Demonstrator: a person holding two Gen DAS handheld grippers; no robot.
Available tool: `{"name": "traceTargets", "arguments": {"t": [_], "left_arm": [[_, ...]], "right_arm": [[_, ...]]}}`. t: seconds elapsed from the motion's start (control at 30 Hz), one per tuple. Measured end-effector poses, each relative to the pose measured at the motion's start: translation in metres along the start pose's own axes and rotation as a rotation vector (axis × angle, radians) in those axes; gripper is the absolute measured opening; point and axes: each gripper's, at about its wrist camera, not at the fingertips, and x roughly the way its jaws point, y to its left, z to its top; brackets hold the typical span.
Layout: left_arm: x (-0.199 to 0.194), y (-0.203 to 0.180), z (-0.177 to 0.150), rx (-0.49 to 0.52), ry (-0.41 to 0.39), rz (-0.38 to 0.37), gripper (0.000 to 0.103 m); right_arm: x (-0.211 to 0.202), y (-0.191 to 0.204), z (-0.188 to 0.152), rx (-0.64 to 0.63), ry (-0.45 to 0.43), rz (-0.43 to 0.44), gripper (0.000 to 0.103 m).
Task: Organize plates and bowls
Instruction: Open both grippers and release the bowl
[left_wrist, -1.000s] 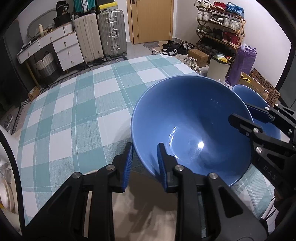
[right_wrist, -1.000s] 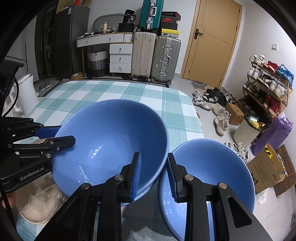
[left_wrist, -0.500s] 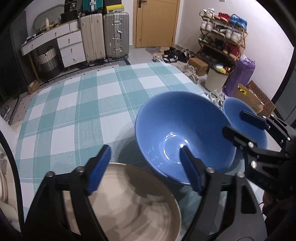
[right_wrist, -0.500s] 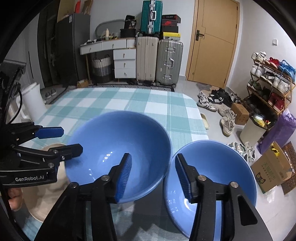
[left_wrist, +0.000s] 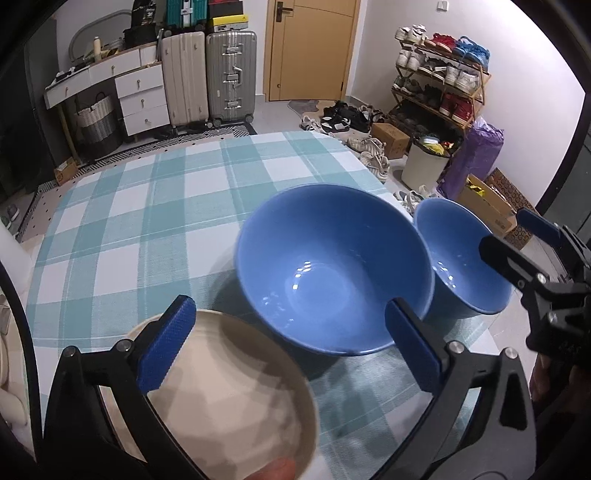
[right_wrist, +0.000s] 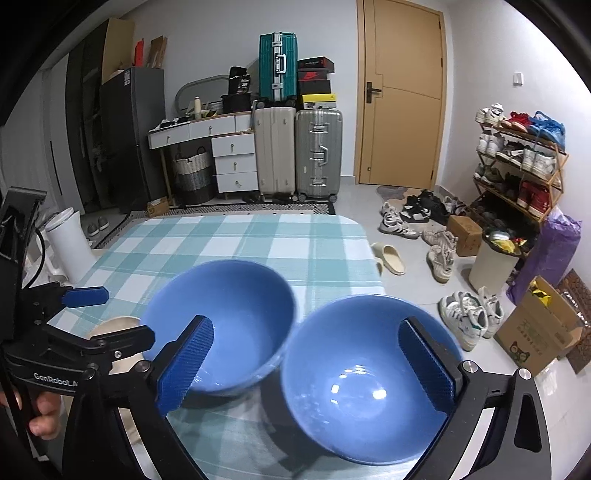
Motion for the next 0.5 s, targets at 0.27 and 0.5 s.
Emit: {"name": "traceTargets", "arguments": {"t": [0.27,0.5], "left_arm": [[-0.003,-0.043,-0.004,0.030,-0.006,-0.070,0.102],[0.002,-0.073,-0.006,0.050,0.013,-0.123,0.102]], "right_arm": [[-0.031,-0.053,-0.010,0.091,-0.065,-0.047,0.102],[-0.047,-0.095,-0.018,0.177,-0.062,-0.073,0.102]]}}
